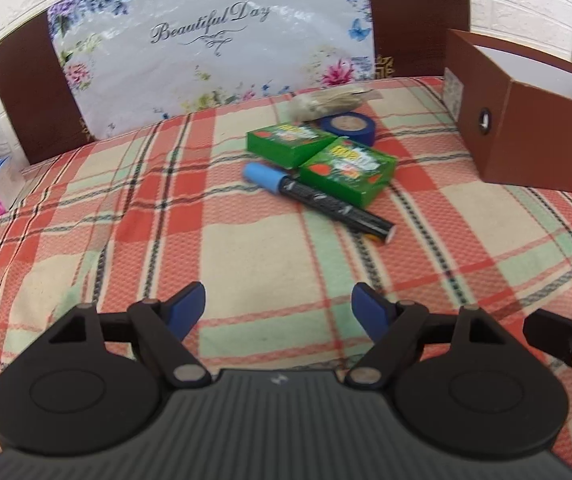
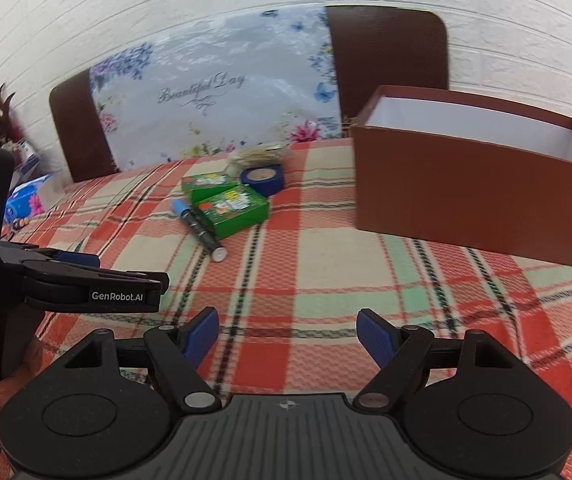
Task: Organize objects
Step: 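Reach to the blue-capped black marker and grasp it with the right tool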
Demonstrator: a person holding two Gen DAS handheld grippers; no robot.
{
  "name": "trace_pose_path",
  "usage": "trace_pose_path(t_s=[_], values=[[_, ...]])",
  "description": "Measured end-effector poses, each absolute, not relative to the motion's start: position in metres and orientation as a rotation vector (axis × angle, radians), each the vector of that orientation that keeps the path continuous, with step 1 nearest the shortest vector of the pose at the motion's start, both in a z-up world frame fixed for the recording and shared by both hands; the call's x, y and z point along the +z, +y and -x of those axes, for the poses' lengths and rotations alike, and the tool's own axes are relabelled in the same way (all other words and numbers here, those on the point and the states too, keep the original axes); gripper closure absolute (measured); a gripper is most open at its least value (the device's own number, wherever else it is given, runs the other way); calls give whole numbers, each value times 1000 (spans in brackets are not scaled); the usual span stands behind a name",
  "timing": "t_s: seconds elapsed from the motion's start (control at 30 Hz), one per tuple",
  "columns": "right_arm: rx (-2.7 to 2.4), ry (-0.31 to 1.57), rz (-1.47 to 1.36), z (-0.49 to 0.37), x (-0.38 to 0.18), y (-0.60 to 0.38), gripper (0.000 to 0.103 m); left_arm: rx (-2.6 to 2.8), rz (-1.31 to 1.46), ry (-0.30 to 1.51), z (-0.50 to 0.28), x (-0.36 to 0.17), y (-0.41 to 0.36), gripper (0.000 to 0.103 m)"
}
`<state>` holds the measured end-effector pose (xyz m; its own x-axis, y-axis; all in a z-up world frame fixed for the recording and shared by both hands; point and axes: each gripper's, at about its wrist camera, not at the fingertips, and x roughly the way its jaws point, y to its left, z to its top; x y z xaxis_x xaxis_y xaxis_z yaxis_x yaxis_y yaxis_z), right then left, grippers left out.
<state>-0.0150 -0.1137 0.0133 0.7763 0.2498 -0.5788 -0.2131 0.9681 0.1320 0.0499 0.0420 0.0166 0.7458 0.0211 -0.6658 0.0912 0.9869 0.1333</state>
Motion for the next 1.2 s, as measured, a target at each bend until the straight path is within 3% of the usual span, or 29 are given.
trace_pose_path(t_s=[0.27, 0.4, 0.5, 0.57, 0.67, 0.73, 0.77, 0.8, 1.1, 1.2], values=[[308, 619, 28, -1, 13, -75, 27, 17, -166, 734, -60, 7, 76, 20], [310, 605, 39, -21, 13, -63, 27, 56, -135, 709, -64, -1, 107, 14], [320, 570, 94, -41, 14, -51, 27, 91, -70, 659, -64, -14, 137, 3], [325, 570, 138, -58, 12, -42, 29, 73, 51, 643, -63, -16, 157, 4], [352, 606, 195, -78, 0, -29, 40, 109, 42, 630, -64, -17, 154, 5], [378, 645, 212, -82, -11, -22, 74, 113, 29, 628, -65, -18, 153, 4], [385, 634, 198, -78, -11, -22, 75, 110, 37, 629, -65, -18, 153, 4], [399, 642, 191, -74, -11, -22, 85, 109, 42, 629, -64, -18, 152, 4], [514, 710, 45, -4, -9, -56, 88, 117, 39, 653, -57, -15, 145, 5], [532, 745, -36, -1, -11, -65, 88, 60, 162, 716, -47, -2, 151, 9]])
